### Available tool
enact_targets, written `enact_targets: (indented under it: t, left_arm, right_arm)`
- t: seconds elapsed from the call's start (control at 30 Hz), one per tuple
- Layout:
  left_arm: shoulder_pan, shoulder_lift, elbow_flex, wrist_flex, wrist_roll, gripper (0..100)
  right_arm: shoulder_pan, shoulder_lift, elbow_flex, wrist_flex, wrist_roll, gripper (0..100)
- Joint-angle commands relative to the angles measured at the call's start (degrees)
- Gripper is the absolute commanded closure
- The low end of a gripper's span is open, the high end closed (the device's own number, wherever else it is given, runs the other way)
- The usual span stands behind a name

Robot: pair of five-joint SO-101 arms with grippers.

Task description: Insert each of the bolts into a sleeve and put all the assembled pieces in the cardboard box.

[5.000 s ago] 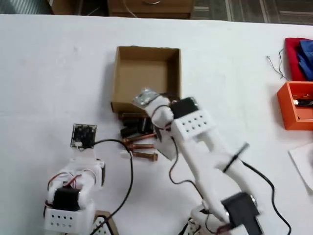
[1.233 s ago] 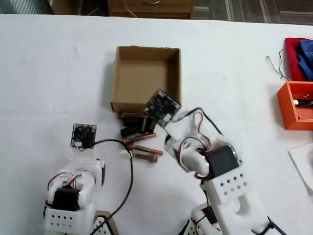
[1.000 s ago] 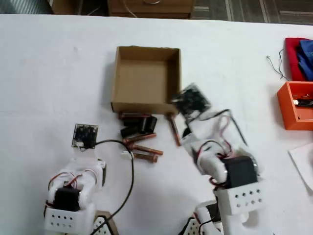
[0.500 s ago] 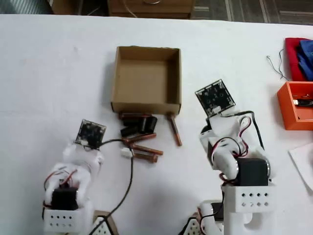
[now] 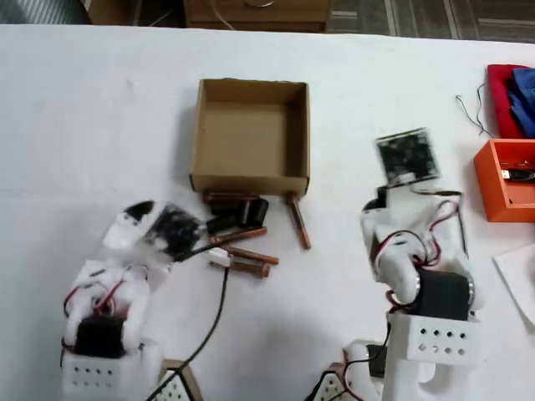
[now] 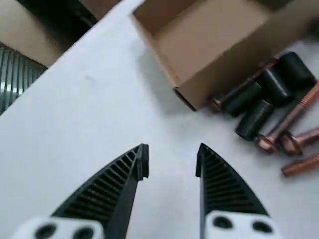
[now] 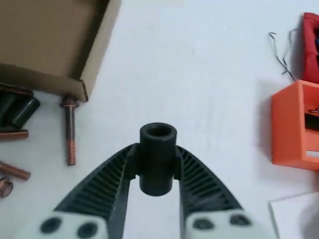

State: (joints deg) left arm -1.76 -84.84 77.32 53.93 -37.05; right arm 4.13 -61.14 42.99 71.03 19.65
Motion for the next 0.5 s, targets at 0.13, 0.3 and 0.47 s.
enact_targets:
  t: [0.13,0.3,0.47]
  left_arm:
    - [16.7,41.41,-31.78,16.09,-5.1,82]
    - [25.41,60.04,-42.33,19.43,-5.63,82]
    - [30.59,73.93,-45.23,16.97,-5.8,82]
  right_arm:
    - [9.45,-1.27,-2.29,-1.63,-0.62,97.8]
    - [20.0,-1.27,-2.46,-1.63,-0.53,97.8]
    - [25.98,-1.27,-2.46,-1.63,3.43,97.8]
